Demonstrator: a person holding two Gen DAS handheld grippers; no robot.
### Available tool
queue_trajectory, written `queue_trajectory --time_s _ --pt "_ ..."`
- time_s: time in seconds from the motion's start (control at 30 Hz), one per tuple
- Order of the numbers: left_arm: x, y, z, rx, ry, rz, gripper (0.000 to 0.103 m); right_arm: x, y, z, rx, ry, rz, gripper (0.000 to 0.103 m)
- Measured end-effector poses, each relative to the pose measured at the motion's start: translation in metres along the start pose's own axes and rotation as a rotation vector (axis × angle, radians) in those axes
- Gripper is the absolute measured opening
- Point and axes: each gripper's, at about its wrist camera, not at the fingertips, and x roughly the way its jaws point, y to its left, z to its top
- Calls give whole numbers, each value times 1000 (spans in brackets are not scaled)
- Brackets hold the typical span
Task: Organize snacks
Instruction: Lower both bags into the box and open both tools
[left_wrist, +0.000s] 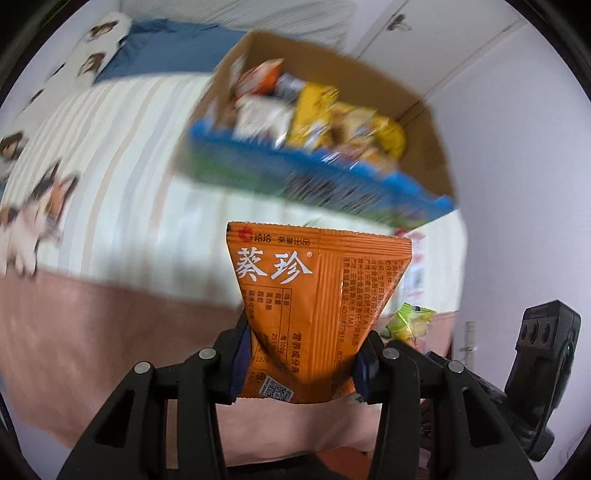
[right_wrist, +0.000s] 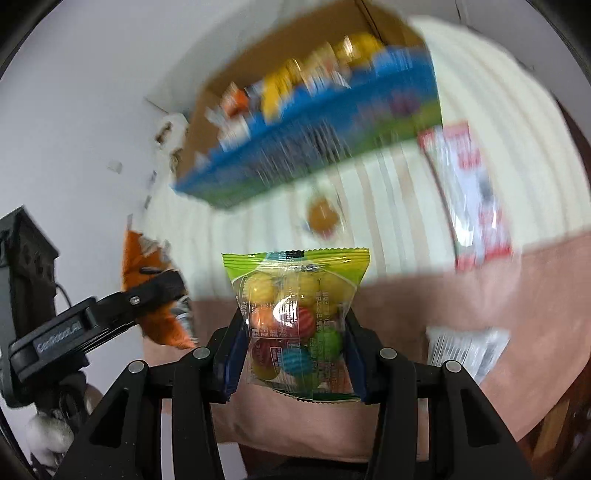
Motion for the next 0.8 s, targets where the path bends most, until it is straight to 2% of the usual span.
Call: queue_trajectory --time_s 0.13,0.27,0.33,0.4,0.57,0.8 --pt "-4 -27 48 15 -23 -49 42 -32 21 38 -54 -75 -1 49" --pt "-8 -46 100 38 -42 -50 42 -57 37 88 -114 -153 -41 49" --pt "-3 -51 123 38 -22 -53 42 -61 40 110 -131 -171 -64 49" --pt "9 -54 145 27 4 -59 42 -57 42 129 -137 -179 -88 49" --pt "47 -54 189 43 82 7 42 -33 31 175 -125 -156 -164 49" --pt "111 -50 213 61 198 84 42 17 11 215 -101 -92 -242 49"
